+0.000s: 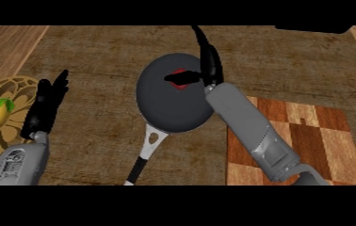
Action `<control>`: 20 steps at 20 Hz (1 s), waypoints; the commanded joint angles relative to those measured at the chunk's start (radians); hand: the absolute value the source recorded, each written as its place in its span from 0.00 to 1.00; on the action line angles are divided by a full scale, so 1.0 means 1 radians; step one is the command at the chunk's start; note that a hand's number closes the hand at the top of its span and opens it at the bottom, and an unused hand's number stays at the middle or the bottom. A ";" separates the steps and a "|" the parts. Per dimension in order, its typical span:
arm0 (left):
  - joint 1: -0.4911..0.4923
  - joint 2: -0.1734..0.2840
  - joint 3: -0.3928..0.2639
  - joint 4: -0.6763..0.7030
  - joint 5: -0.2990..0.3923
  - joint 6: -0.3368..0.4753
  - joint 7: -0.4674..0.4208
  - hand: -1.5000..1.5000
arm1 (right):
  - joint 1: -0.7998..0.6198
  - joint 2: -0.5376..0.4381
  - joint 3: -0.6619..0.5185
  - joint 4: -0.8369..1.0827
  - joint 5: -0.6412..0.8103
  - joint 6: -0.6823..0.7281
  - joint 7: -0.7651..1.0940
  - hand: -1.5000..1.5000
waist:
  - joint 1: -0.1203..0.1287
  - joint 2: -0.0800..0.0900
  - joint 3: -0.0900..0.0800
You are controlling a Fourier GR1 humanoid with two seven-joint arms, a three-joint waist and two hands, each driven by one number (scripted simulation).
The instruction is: Pick the tomato from the cutting board and place it in the pan
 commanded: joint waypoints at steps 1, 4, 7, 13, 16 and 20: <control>0.045 0.025 0.037 -0.023 0.016 -0.002 0.009 0.50 | -0.025 0.000 -0.039 0.056 -0.048 -0.017 -0.027 0.00 | -0.047 -0.013 -0.001; 0.043 0.028 0.062 0.020 0.020 0.010 -0.045 0.50 | -0.019 -0.068 -0.137 0.091 -0.073 0.063 -0.101 0.00 | -0.072 -0.012 -0.001; 0.096 0.029 0.072 0.020 0.037 -0.014 -0.053 0.50 | 0.001 -0.136 -0.167 0.067 -0.080 0.140 -0.128 0.00 | -0.084 -0.018 -0.001; 0.110 -0.033 0.021 -0.099 -0.010 0.055 0.051 0.50 | 0.144 -0.309 -0.182 -0.117 -0.098 0.306 -0.086 0.00 | -0.109 -0.031 -0.001; 0.118 0.011 0.070 -0.030 0.028 0.005 -0.014 0.50 | 0.271 -0.411 -0.200 -0.160 -0.117 0.448 -0.162 0.00 | -0.116 -0.029 -0.001; 0.090 0.023 0.078 -0.022 0.015 0.011 -0.001 0.50 | 0.340 -0.486 -0.224 -0.264 -0.118 0.525 -0.097 0.00 | -0.111 -0.027 -0.002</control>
